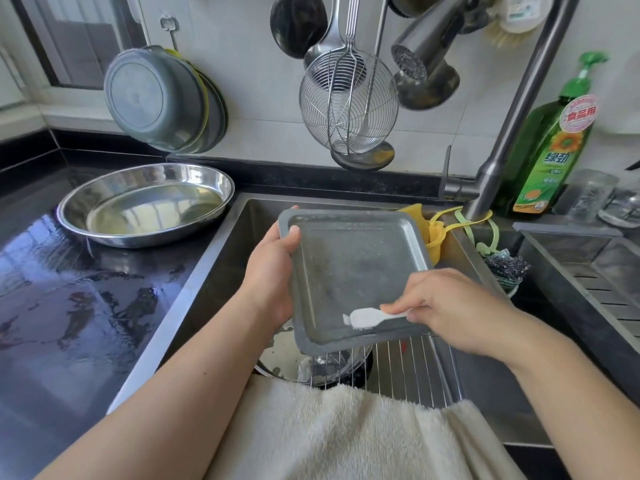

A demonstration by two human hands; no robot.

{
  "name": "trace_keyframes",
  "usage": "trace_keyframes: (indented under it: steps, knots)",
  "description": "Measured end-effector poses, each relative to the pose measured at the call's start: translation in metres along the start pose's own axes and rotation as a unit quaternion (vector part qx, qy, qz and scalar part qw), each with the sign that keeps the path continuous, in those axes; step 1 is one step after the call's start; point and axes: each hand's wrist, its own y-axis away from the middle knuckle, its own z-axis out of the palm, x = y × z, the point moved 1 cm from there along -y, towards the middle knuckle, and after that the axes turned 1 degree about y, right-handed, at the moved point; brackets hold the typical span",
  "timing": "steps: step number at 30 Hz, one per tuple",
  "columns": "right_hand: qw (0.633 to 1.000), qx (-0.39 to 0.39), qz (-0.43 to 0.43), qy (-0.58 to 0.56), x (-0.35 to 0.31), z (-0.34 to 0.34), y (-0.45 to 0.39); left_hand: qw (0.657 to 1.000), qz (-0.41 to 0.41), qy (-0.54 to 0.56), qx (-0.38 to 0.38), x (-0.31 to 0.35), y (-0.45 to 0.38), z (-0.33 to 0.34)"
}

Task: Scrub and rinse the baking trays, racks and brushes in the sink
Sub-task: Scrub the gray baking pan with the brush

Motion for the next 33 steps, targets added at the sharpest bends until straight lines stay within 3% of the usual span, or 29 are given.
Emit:
trace_keyframes:
  steps: [4, 10, 15, 19, 25, 30, 33]
  knots:
    - [0.997, 0.013, 0.052, -0.055, 0.020, -0.020, 0.010, 1.000, -0.001, 0.014, 0.009, 0.004, -0.001, -0.005]
    - [0.994, -0.012, -0.052, -0.097, -0.047, 0.011, 0.001, 1.000, -0.012, -0.004, 0.000, -0.003, 0.002, 0.002]
    - [0.998, 0.026, 0.016, -0.061, -0.012, -0.006, 0.004, 0.999, -0.004, 0.020, 0.034, 0.001, -0.001, -0.005]
    - [0.997, -0.008, -0.030, -0.066, -0.046, 0.010, 0.003, 1.000, -0.016, -0.021, -0.001, -0.006, 0.005, 0.004]
    - [0.996, 0.053, -0.012, -0.066, -0.047, 0.016, -0.002, 1.000, -0.012, 0.011, 0.020, -0.006, 0.003, 0.001]
    - [0.977, 0.089, 0.053, -0.186, -0.079, 0.028, -0.006, 1.000, 0.007, 0.014, 0.024, -0.007, 0.005, 0.006]
    - [0.971, 0.148, 0.059, -0.179, -0.079, 0.026, -0.017, 1.000, 0.008, -0.027, -0.003, -0.012, 0.007, 0.014]
